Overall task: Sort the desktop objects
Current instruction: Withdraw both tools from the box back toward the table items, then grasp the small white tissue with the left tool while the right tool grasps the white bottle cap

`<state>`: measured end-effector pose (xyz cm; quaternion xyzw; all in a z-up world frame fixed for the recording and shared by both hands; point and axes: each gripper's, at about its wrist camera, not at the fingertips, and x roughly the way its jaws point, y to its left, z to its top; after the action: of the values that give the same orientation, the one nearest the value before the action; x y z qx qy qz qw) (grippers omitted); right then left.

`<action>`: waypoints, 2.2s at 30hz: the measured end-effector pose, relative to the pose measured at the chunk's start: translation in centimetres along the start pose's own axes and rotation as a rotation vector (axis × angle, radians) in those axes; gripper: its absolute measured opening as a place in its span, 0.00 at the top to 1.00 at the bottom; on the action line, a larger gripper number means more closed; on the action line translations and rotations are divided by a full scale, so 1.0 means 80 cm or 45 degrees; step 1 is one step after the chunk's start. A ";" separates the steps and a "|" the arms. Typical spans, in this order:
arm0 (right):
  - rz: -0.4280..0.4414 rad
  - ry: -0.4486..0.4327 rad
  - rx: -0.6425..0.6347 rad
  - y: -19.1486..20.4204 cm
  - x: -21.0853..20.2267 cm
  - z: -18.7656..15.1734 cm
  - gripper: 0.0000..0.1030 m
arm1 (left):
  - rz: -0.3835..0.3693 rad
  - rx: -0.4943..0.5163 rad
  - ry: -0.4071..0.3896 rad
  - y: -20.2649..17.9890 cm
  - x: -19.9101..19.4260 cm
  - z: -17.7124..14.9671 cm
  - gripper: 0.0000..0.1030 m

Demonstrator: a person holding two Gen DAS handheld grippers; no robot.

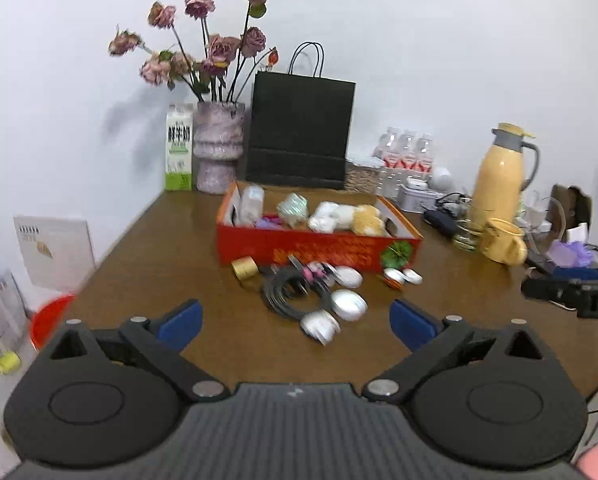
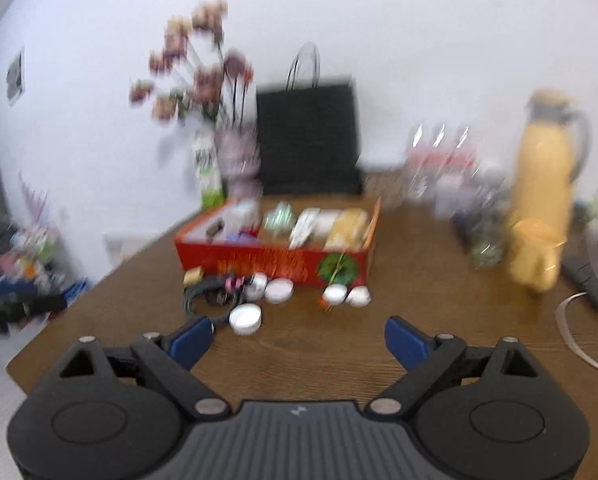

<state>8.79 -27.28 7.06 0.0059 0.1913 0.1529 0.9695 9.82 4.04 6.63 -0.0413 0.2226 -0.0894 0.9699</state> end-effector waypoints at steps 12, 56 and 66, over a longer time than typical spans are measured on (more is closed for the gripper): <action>0.106 0.036 -0.210 0.052 -0.031 -0.069 0.06 | -0.052 0.138 0.015 -0.054 -0.032 -0.062 0.00; 0.254 0.324 -0.006 0.031 0.262 -0.015 0.42 | -0.021 0.083 0.348 -0.003 0.239 -0.013 0.59; 0.291 0.399 -0.048 0.061 0.322 -0.020 0.44 | -0.037 0.093 0.359 0.011 0.235 -0.017 0.77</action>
<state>29.44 -15.05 -3.58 -0.0145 0.3349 0.2646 0.9042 26.03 1.24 -2.67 0.0040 0.3527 -0.1164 0.9284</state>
